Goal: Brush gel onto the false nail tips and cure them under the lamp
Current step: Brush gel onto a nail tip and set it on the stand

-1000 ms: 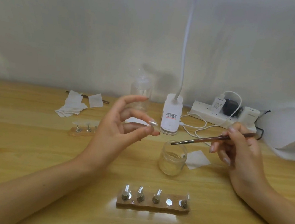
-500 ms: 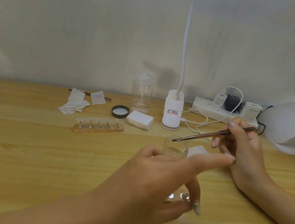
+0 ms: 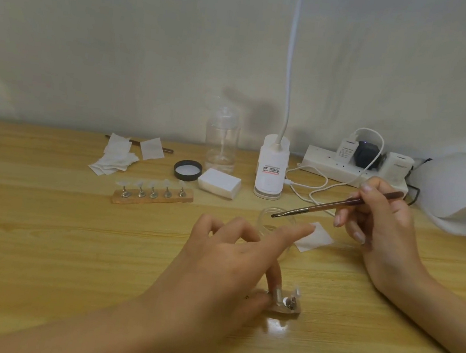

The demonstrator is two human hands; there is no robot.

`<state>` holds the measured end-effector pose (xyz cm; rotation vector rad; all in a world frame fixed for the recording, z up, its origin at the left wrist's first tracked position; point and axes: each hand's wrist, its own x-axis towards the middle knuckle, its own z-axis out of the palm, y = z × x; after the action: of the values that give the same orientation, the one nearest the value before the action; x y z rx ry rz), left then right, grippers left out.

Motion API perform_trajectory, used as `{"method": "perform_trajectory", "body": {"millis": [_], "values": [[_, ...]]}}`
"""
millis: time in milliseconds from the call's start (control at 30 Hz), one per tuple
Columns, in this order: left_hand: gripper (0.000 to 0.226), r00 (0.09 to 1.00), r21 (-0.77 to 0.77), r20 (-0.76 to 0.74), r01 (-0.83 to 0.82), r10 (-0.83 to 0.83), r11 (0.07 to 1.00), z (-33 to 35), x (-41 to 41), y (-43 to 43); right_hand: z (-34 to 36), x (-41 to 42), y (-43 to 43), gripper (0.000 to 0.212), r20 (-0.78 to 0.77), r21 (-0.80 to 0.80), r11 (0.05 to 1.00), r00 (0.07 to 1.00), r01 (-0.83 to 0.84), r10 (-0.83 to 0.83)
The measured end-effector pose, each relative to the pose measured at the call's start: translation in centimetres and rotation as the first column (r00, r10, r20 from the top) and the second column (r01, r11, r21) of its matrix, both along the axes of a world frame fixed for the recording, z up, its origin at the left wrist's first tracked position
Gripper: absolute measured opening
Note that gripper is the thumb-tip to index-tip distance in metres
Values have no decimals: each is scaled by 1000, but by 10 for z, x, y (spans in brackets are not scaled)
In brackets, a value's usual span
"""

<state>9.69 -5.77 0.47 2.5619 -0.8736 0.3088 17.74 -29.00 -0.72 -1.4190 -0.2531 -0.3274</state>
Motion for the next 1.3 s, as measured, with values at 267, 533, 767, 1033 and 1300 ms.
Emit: {"method": "perform_trajectory", "body": {"millis": [267,533,767,1033,1300], "values": [[92,998,-13,-59,6,-7,1000,-4,4,0,-1,1,-1,32,-10,14,1000,1000,13,-12],[86,998,19,23,50,-51,999,1,1,-21,-3,8,-5,36,-37,99,995,999,28,-25],[79,969,133,234,52,-83,990,-3,1,-25,-6,10,-5,30,-33,115,993,999,21,-17],[76,968,-362,87,252,-236,897,27,3,-10,-4,8,-3,40,-27,144,989,999,23,-19],[68,975,-707,-161,-3,-156,707,27,50,23,4,-7,6,28,91,-134,991,995,-23,35]]}}
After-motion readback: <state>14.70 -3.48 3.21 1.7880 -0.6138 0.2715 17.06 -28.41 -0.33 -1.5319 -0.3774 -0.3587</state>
